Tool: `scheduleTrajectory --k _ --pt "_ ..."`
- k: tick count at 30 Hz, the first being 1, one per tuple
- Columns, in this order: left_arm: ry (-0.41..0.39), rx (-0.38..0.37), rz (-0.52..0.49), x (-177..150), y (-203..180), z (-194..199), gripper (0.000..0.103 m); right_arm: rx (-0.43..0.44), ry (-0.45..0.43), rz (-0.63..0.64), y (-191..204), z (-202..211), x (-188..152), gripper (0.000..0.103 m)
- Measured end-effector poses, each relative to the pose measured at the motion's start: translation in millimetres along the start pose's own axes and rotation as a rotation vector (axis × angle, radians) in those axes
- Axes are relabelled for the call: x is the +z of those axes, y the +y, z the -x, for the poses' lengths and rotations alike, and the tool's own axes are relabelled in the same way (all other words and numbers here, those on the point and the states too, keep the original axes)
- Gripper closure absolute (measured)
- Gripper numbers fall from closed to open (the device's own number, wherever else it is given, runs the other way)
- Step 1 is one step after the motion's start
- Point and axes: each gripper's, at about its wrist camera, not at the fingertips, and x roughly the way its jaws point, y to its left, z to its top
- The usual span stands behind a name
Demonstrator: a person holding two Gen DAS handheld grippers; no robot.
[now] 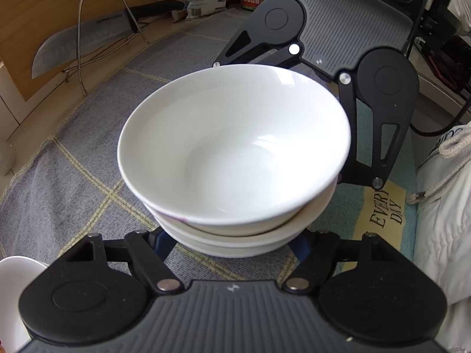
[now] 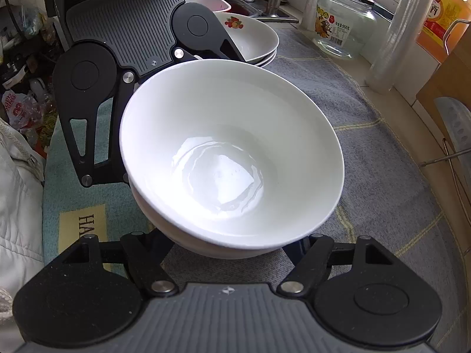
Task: Organize plates and bowls
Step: 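Lift the bowl stack with both tools and carry it over the white plate stack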
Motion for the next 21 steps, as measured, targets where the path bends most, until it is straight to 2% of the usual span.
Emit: scheduleTrajectory --k 6,15,21 --pt "0.000 -0.003 0.018 -0.8 -2.5 4.2 0.027 0.003 0.006 0.006 2.6 3.6 1.4 0.023" --pt "-0.028 0.045 0.023 -0.6 -12.8 32.3 0.027 -0.011 0.004 0.032 12.3 20.6 15.9 0.023" --pt "-0.042 0.091 0.043 -7.7 -11.2 56.7 0.027 -0.028 0.000 0.089 21.1 29.9 37.7 0.023"
